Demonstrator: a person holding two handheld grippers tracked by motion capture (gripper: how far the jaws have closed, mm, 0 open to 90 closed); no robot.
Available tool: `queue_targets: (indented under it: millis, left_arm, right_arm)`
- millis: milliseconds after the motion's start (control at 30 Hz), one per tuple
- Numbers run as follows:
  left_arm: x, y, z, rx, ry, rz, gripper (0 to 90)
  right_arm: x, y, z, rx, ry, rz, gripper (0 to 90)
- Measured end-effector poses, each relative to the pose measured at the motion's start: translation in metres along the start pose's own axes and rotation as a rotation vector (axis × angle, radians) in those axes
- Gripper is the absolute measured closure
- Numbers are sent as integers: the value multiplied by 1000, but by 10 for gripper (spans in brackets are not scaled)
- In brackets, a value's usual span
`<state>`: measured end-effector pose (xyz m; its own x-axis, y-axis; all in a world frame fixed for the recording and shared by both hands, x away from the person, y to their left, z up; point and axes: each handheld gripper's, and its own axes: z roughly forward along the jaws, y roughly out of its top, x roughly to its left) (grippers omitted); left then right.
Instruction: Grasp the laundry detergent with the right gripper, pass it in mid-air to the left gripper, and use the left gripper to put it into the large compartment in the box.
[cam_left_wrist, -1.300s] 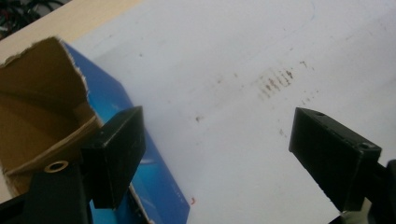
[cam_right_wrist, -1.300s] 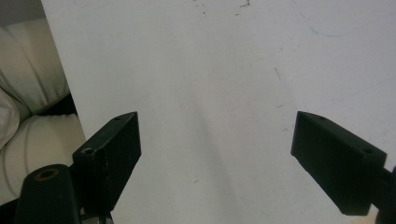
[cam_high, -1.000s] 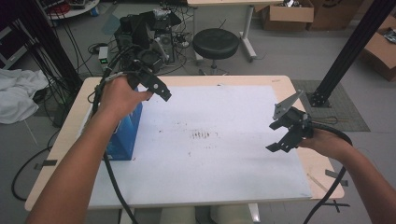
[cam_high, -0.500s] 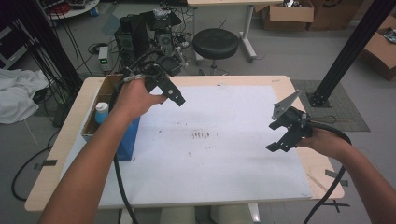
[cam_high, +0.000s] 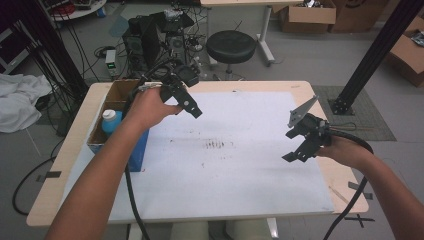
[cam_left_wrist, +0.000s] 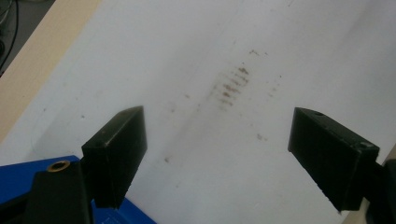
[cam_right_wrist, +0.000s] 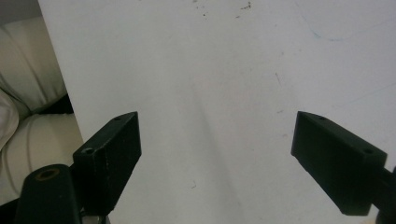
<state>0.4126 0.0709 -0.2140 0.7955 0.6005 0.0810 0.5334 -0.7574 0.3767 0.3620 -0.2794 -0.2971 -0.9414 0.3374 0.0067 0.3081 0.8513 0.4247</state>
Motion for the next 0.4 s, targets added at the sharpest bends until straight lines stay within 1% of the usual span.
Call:
queue_targets:
  millis: [300,400]
  left_arm:
    - [-1,0,4,2,-4,-7,203]
    - [0,0,5,4,-7,-9,203]
  right_arm:
    - [-1,-2,0,-3,-1,2,157]
    - [-1,-3,1,-3,-1,10,157]
